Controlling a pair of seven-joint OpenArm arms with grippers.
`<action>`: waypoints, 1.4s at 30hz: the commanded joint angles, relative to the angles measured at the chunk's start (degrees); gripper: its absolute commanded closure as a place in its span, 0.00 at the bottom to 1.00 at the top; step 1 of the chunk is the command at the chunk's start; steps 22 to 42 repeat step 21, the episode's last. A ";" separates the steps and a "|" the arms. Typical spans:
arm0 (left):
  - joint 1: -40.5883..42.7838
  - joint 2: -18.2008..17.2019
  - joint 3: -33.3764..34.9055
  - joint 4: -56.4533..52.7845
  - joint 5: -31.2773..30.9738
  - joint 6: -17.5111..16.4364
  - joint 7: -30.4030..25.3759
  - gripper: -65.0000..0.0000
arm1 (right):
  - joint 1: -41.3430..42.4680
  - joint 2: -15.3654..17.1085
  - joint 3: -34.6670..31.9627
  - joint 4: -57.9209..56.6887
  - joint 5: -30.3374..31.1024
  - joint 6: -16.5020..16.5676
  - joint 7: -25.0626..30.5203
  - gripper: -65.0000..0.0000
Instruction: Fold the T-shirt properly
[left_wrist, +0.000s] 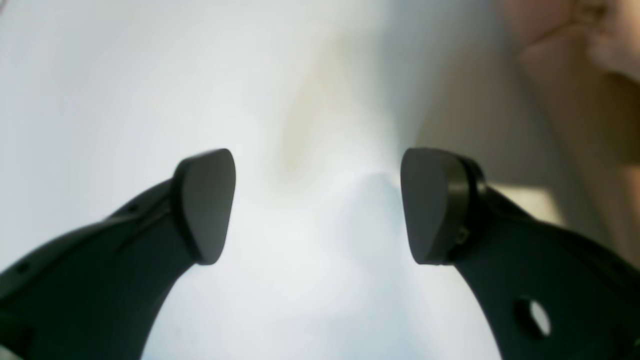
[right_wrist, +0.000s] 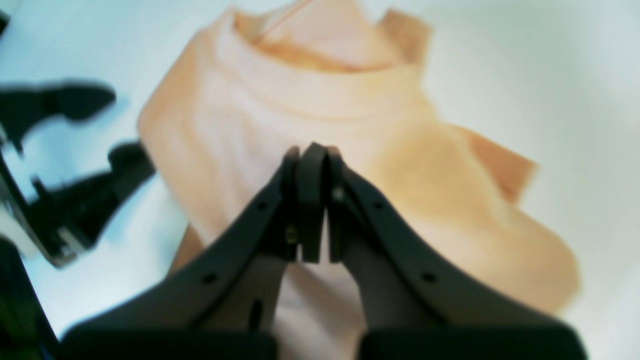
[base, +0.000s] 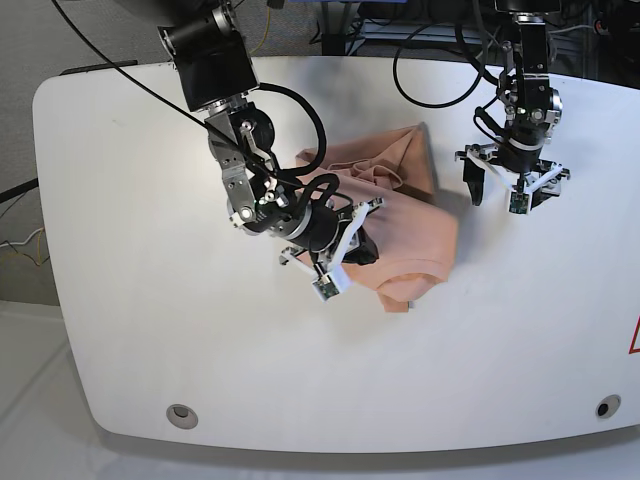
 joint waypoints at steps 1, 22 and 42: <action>-0.61 -0.32 -0.24 1.18 -0.11 0.56 -1.17 0.26 | 0.78 0.12 2.05 1.38 0.36 -0.18 -0.04 1.00; -2.55 -0.41 4.51 1.09 -0.02 0.56 -1.17 0.26 | -3.96 10.14 11.54 6.48 0.44 -0.71 -0.39 1.00; -2.55 -0.41 4.51 1.09 -0.02 0.56 -1.17 0.26 | -3.96 10.14 11.54 6.48 0.44 -0.71 -0.39 1.00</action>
